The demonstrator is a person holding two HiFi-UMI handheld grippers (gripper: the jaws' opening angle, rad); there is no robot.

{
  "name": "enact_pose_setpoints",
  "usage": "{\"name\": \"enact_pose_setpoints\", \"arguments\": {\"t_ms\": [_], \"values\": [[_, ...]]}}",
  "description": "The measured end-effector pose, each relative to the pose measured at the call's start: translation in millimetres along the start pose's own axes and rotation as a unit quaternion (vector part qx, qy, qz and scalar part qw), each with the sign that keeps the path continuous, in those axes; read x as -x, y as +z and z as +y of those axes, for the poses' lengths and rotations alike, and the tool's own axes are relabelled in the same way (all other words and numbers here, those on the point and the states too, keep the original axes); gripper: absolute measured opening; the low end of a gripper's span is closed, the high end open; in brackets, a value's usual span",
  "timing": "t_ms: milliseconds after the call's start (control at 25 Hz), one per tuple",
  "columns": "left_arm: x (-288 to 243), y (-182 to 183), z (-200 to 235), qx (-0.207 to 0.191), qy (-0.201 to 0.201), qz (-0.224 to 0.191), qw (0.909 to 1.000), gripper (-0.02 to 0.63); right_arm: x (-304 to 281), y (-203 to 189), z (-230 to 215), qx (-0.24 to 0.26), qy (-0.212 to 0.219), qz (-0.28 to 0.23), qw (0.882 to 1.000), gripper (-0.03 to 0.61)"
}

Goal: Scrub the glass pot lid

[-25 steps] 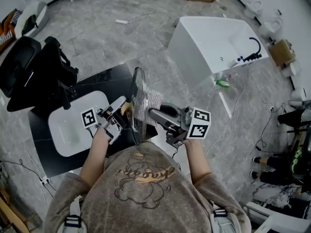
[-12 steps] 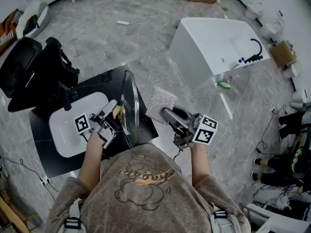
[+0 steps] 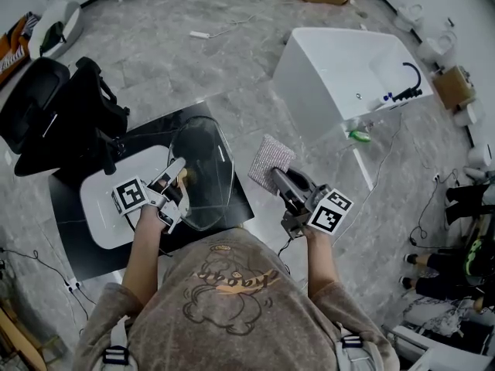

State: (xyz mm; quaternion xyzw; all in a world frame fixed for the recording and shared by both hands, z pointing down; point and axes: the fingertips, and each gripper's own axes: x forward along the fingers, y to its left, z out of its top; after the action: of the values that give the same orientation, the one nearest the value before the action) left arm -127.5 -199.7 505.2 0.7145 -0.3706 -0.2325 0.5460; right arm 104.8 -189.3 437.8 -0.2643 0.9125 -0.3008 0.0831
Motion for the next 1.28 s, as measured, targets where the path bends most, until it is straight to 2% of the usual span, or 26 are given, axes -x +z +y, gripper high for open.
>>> {"name": "enact_pose_setpoints", "arguments": {"t_ms": [40,120,280,360,560,760,880,1000,1280], "values": [[-1.4,0.0,3.8,-0.032,0.034,0.011,0.9989,0.178,-0.2,-1.1,-2.9,0.005,-0.011,0.001,1.000,0.084],[-4.8,-1.2,8.3,-0.088,0.094,0.034,0.9910,0.178,-0.3,-3.0,-7.5,0.011,-0.028,0.003,1.000,0.084],[-14.9,-10.1,10.2,-0.182,0.168,0.070,0.9663,0.178,2.0,-8.4,-9.6,0.011,-0.039,0.008,0.999,0.084],[-19.3,-12.8,14.7,-0.213,0.186,0.084,0.9556,0.179,0.2,-11.9,-8.0,0.008,-0.037,0.009,0.999,0.084],[-31.8,-15.8,32.9,-0.253,0.211,0.113,0.9373,0.178,-6.8,-21.0,-4.5,0.005,-0.031,0.015,0.999,0.084],[-47.5,-28.4,60.1,-0.320,0.249,0.157,0.9007,0.178,-10.2,-31.5,-1.7,0.002,-0.030,0.020,0.999,0.084],[-57.7,-36.5,77.5,-0.338,0.264,0.178,0.8857,0.179,-12.1,-36.7,0.2,-0.002,-0.031,0.025,0.999,0.084],[-66.5,-43.6,93.6,-0.337,0.273,0.189,0.8808,0.179,-12.7,-39.9,1.5,-0.004,-0.030,0.026,0.999,0.084],[-73.6,-53.2,124.1,-0.321,0.289,0.209,0.8773,0.179,-9.0,-43.8,1.3,-0.006,-0.032,0.023,0.999,0.084]]}}
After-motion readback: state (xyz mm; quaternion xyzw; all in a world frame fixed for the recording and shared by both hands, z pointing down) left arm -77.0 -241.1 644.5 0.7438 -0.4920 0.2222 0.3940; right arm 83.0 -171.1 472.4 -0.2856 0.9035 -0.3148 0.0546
